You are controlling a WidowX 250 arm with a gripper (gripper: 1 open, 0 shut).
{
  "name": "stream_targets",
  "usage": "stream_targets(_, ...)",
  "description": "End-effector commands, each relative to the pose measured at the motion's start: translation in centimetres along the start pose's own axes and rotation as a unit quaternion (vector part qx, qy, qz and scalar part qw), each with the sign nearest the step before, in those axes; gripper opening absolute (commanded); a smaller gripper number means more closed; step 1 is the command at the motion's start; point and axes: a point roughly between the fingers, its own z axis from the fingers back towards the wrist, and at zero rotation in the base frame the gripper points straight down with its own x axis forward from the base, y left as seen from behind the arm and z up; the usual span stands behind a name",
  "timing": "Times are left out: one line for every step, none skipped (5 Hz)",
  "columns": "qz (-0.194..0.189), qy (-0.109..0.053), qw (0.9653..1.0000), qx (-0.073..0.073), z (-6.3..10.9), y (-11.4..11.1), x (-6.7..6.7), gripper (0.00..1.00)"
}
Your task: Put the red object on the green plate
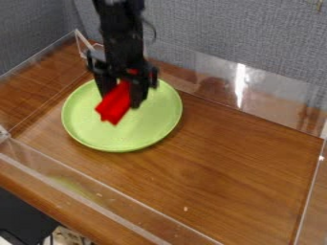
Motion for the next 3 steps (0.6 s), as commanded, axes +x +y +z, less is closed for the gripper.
stream_targets(-0.01, -0.026, 0.9996, -0.002, 1.9, -0.9, 0.4, 0.0)
stream_targets(-0.018, -0.021, 0.9996, -0.004, 0.8, -1.4, 0.7, 0.0)
stream_targets(-0.013, -0.013, 0.9998, -0.001, 1.0, -1.0, 0.6, 1.0)
